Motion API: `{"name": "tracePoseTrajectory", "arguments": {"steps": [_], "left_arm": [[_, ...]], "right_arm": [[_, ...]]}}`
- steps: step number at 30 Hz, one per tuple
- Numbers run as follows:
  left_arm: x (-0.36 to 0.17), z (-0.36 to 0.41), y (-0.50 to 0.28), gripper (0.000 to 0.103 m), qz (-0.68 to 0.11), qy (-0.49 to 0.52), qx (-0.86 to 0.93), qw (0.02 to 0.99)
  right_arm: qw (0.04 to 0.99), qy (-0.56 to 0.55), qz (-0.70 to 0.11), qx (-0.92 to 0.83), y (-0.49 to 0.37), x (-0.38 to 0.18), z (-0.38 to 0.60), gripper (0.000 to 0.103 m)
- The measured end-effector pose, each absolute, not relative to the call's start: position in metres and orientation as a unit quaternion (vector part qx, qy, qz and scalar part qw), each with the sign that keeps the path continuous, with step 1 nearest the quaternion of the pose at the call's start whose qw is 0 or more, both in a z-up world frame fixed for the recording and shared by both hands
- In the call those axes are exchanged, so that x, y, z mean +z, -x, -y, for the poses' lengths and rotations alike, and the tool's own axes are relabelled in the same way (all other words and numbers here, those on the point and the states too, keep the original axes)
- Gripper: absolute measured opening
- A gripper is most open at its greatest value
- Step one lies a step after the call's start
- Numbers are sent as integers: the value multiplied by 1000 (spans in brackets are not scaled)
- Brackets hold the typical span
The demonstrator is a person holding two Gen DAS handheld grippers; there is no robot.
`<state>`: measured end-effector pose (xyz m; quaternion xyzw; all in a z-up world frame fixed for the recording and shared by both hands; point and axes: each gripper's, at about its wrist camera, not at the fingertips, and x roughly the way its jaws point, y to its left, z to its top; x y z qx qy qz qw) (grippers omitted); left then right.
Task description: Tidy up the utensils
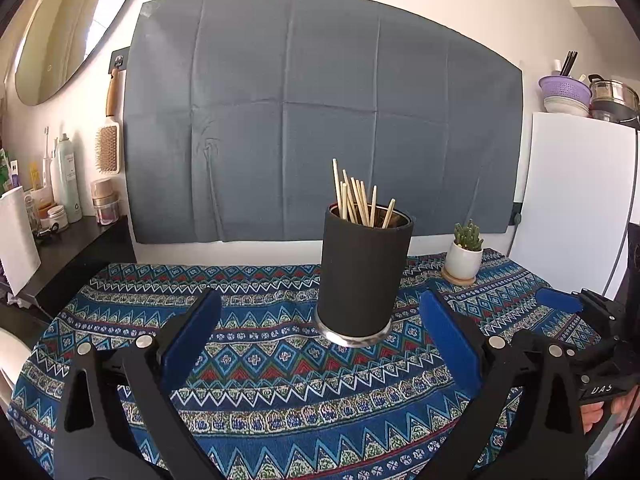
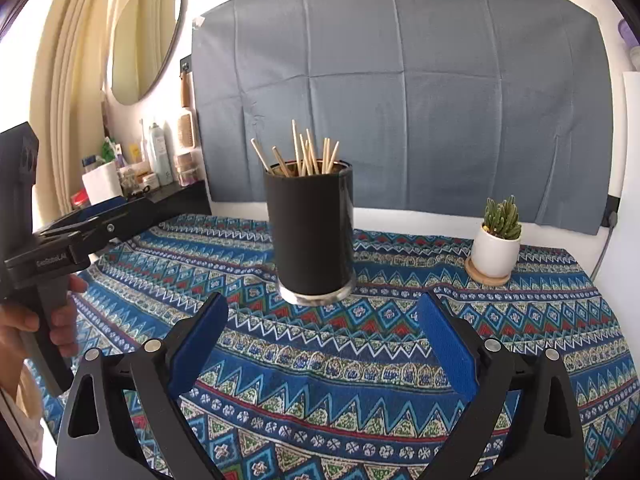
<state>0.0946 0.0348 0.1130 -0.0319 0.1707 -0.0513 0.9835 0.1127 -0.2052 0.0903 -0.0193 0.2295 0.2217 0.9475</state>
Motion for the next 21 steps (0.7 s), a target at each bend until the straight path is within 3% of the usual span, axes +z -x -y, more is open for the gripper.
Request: {"name": "tracePoseTrajectory", "arguments": {"steps": [21], "left_arm": [[61,-5,-26,97,-232,-17,-38,972]], "right_arm": [[943,-6,-265,204,-50,49,228,94]]}}
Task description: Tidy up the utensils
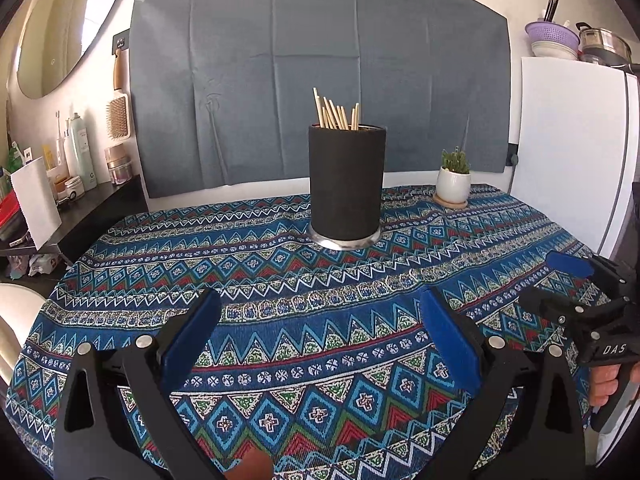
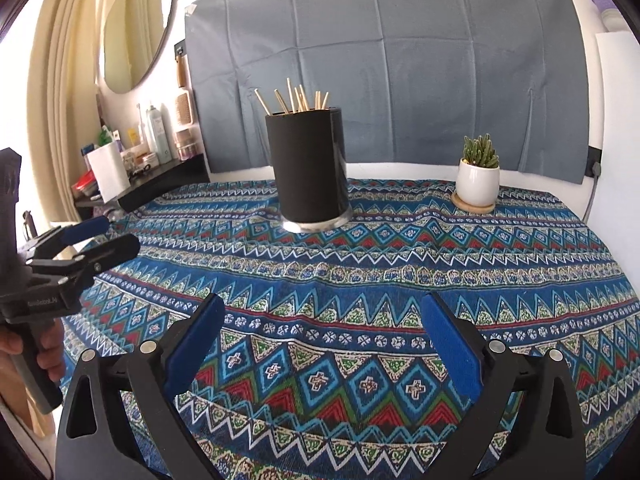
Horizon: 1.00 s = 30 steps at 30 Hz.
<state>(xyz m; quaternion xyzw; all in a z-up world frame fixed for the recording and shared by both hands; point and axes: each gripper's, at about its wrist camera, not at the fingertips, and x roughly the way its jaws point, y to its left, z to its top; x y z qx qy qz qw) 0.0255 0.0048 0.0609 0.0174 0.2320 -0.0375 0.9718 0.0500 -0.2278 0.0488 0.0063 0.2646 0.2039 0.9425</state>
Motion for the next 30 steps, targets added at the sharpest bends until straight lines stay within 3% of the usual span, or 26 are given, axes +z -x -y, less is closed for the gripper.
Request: {"name": "tracePoseTrajectory", "arguments": {"steps": [10,19,30], "left_arm": [[37,0,-12,97,-257,17,-38,966],[16,8,-17,97,-311,11,-42,950],[16,9,-11,97,-296,17,-31,955]], "right_arm": [[954,-14,-228,196,-25,43,224,95],[946,-3,-277,170,-26,23,214,95],[956,47,-242,158,-10,22,201,95]]}}
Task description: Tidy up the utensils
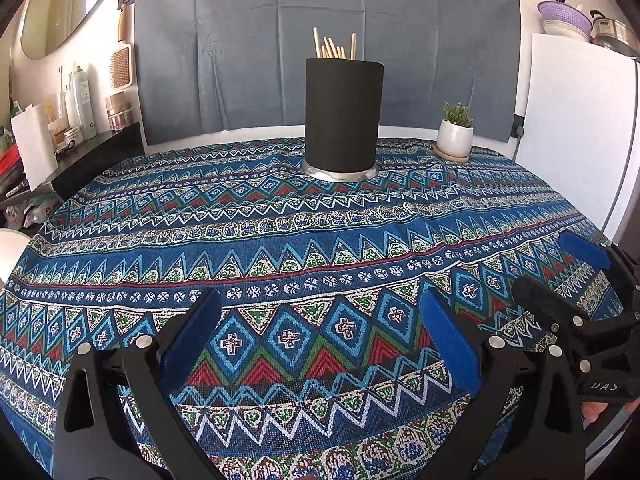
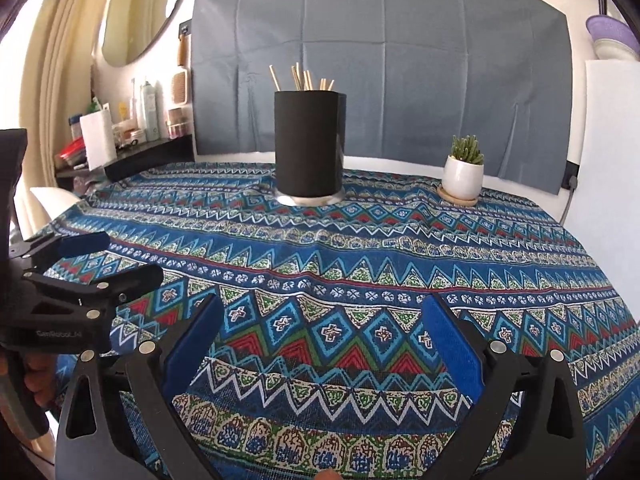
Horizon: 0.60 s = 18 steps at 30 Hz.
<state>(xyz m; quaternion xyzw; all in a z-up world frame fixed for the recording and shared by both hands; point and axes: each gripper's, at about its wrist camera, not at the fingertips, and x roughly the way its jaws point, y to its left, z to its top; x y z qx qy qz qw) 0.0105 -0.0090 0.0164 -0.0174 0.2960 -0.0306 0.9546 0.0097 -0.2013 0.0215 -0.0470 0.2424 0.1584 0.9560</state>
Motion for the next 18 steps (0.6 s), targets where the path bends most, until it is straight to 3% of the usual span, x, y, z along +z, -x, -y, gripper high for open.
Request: {"name": "tracePoseTrajectory", "arguments": {"steps": [18], "left_arm": [[17,7,-8,97,-292,27,-28,956]], "right_arm": [[946,-8,-262,189,-17,21,214,95]]}}
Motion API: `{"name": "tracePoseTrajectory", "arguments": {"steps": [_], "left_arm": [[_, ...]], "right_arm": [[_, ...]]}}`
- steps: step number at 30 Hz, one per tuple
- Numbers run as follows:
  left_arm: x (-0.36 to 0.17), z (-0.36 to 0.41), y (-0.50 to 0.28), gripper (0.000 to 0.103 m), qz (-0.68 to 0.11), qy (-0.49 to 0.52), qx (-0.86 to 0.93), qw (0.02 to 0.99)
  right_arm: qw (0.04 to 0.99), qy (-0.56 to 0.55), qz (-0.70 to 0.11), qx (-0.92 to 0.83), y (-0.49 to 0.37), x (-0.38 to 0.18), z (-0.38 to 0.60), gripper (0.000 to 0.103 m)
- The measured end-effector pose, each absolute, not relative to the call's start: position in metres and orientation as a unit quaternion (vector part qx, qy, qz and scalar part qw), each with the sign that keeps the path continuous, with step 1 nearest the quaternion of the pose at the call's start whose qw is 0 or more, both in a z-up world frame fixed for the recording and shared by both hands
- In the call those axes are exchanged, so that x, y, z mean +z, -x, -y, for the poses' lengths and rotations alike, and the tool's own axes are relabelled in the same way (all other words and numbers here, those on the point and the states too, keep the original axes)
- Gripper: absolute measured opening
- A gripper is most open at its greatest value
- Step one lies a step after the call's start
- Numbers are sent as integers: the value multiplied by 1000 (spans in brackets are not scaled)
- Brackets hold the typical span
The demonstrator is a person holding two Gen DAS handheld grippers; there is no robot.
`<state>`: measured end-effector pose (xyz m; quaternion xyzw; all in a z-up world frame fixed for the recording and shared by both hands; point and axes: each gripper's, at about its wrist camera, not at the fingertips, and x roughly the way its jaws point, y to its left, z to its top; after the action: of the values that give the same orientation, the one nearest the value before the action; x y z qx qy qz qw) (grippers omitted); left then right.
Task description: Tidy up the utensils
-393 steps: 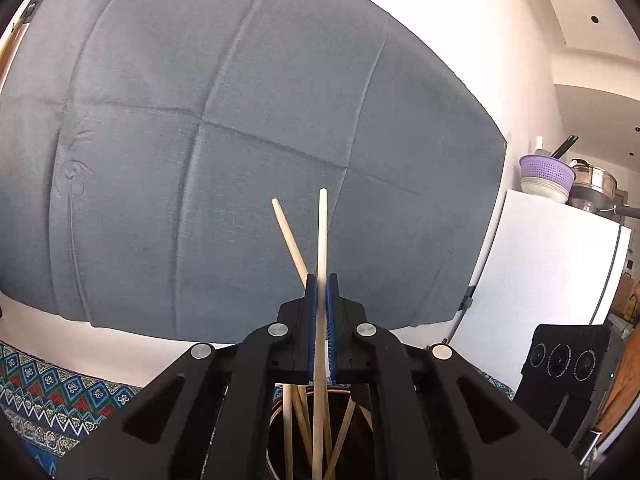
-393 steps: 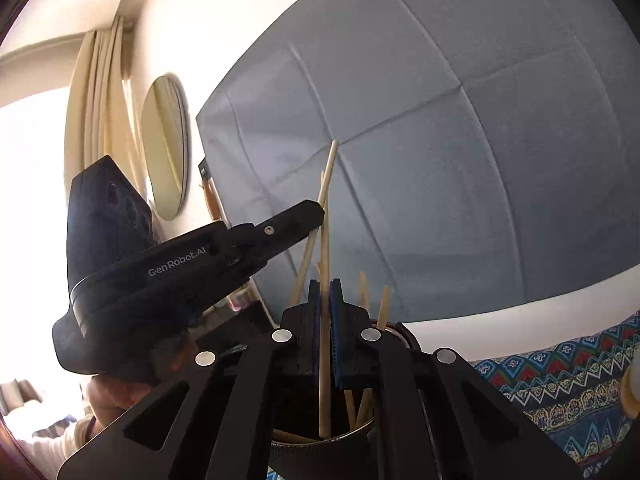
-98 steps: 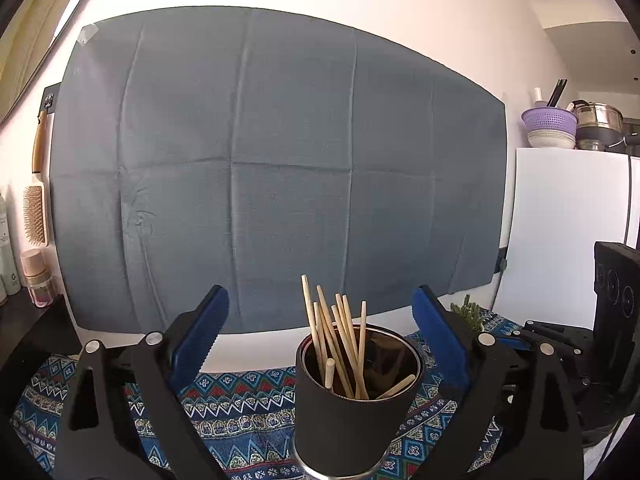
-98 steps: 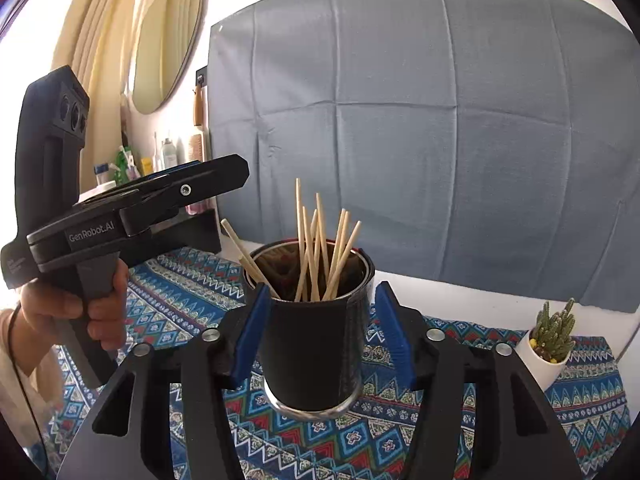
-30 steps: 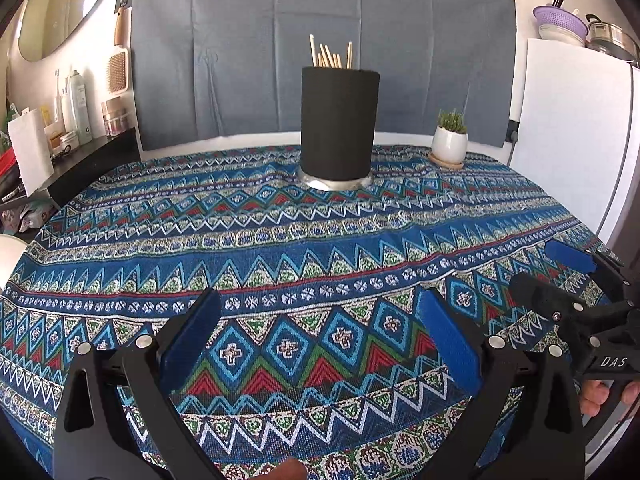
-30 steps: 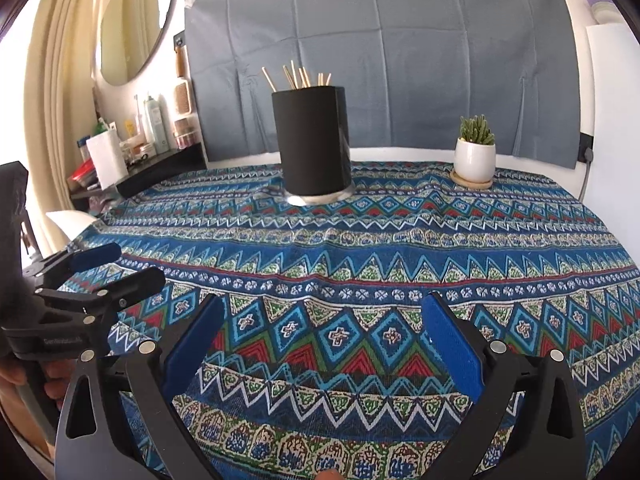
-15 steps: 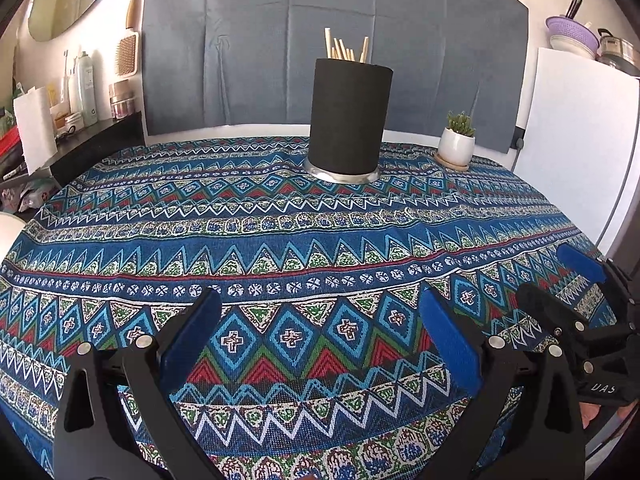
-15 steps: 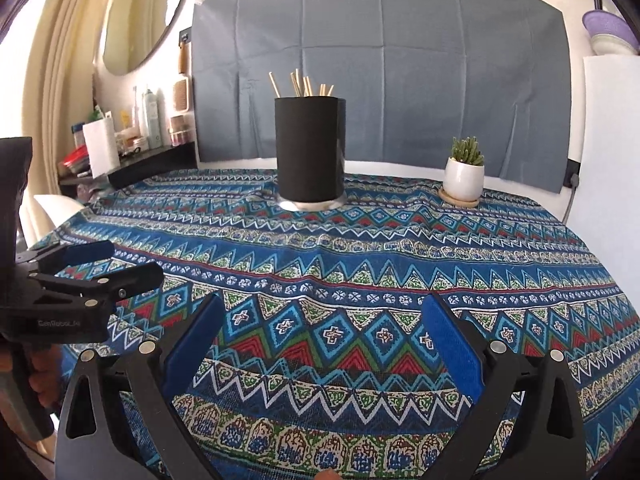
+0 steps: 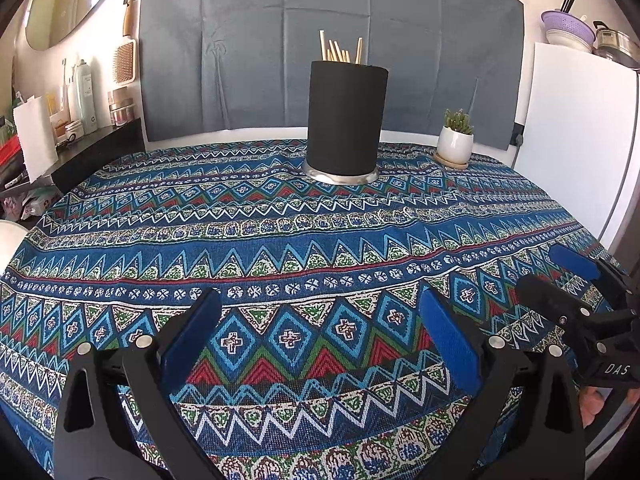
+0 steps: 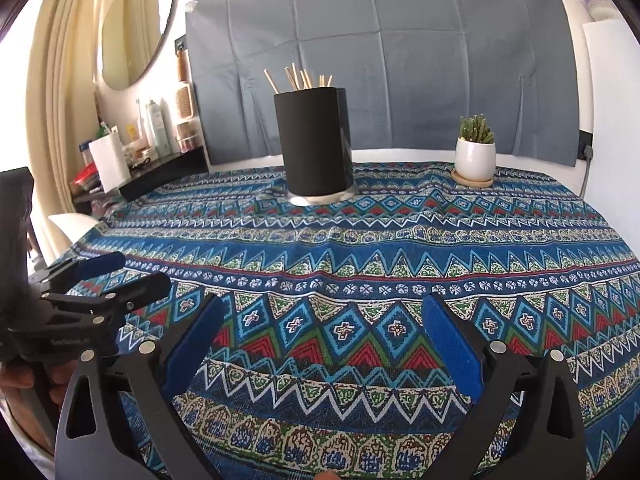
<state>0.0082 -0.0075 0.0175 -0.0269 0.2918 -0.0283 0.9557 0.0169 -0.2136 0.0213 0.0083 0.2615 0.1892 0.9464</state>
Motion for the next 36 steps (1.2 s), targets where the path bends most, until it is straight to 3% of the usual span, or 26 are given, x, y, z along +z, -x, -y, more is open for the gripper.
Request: {"name": "tracePoseTrajectory", "arguments": {"steps": [36], "left_arm": [[19,9,-6,97,-287,24,-31,957]], "right_arm": [[947,-3,-259,189,-15,20,211,95]]}}
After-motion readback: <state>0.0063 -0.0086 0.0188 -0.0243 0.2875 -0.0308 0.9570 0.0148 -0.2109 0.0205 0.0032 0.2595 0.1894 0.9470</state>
